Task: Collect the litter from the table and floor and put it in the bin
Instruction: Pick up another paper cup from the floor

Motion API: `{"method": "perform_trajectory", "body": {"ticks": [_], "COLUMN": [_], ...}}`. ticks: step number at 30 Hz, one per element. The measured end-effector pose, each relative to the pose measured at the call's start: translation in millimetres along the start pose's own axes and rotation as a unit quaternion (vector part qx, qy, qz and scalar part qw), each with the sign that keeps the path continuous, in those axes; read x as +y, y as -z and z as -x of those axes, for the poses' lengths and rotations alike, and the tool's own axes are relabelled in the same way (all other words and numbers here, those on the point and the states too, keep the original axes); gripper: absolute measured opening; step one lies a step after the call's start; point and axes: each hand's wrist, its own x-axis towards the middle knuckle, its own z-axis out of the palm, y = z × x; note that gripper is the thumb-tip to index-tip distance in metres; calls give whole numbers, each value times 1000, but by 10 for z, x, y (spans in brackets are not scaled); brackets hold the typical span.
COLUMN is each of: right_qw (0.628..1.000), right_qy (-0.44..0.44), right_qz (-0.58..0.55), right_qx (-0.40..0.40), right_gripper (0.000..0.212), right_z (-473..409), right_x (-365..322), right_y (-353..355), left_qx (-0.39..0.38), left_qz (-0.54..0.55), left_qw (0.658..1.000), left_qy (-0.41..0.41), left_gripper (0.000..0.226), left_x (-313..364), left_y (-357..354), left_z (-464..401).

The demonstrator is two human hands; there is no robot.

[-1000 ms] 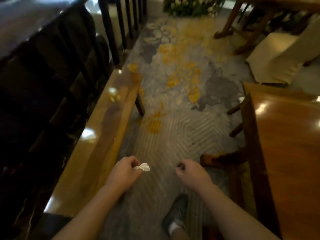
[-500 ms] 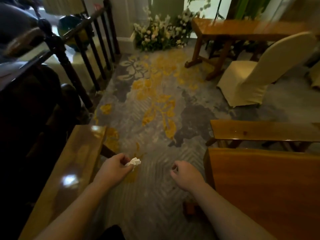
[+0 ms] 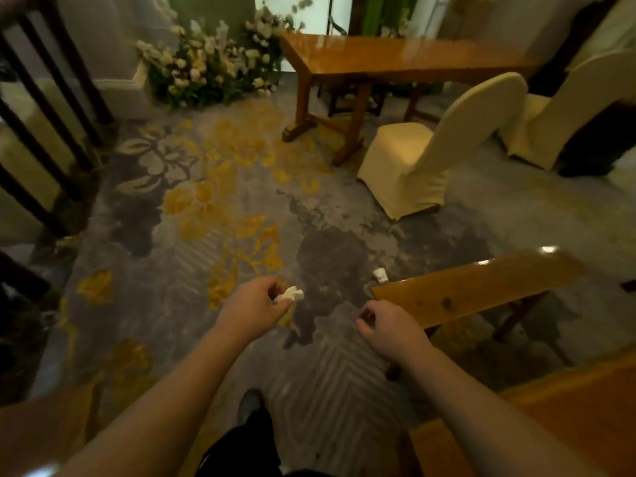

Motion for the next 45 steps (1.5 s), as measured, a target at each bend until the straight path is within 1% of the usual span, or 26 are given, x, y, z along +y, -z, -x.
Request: {"method": "perform_trajectory", "body": {"ticks": [4,8,13,16,21,25,28,33,38,41,45], "right_qw": [998,993,986,980,971,955,943,921,895,882,864], "right_qy": [-64,-104,-145,-171,-199,-240,-268,-323,-380,-401,-439], "right_qz": [-20,-53,-80,-102,-127,-150,-163,-174,-182,-186,-179], "right_qx": [6,13,32,2,-46,-85,-107,-132,-146,-162,-167], "right_gripper": [24,22,22,19,22,23,21,27,48,54,77], "right_z": [-711,-1327,-2089,-2670,-3817,-4468,-4876,-5662,-6437,-6880,-7307], "right_x": [-35,118,558,963,1774,2283,2603,3246,4019,4495,4980], "right_y": [321,600,736,730,664,573,398,-389,-1582,-2341,-3236], "left_qx": [-45,-83,-129,-148,-183,-214,-228,-283,-352,-363,-359], "left_qz": [-29,-57,-76,-96,-137,-139,-135,-142,-152,-154,-155], "left_qw": [998,992,982,975,968,965,963,947,915,906,904], "left_qy": [-39,-81,-118,-133,-104,-64,-56,-60,-126,-154,-172], "left_gripper": [16,17,18,17,17,17,17,15,17,17,18], "left_x": [185,481,856,1022,1225,1334,1335,1003,389,-50,-660], "left_y": [256,343,92,-156,-607,-1018,-1385,-2433,-3728,-4379,-5034], "left_z": [-1092,-2065,-3137,-3797,-4961,-5699,-6174,-7076,-7866,-8310,-8713]}}
